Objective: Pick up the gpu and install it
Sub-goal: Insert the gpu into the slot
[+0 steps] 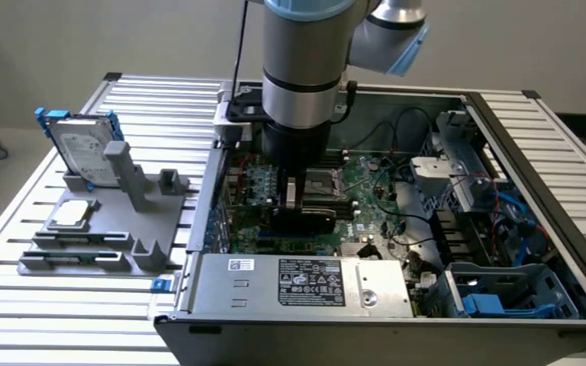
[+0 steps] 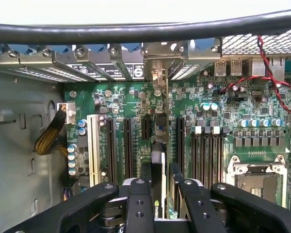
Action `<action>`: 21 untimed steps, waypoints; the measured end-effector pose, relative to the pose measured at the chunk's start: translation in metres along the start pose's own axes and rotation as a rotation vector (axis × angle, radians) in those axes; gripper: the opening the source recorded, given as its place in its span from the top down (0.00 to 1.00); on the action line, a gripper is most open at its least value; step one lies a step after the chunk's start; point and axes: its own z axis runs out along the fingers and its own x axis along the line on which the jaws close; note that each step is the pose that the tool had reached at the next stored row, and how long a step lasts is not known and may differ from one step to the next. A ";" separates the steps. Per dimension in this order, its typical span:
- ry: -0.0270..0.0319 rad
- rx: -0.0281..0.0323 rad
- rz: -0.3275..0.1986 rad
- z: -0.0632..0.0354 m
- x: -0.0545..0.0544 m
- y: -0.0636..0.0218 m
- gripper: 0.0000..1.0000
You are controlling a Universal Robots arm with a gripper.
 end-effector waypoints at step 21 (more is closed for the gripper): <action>-0.0118 -0.0009 0.000 0.0000 0.000 0.0003 0.54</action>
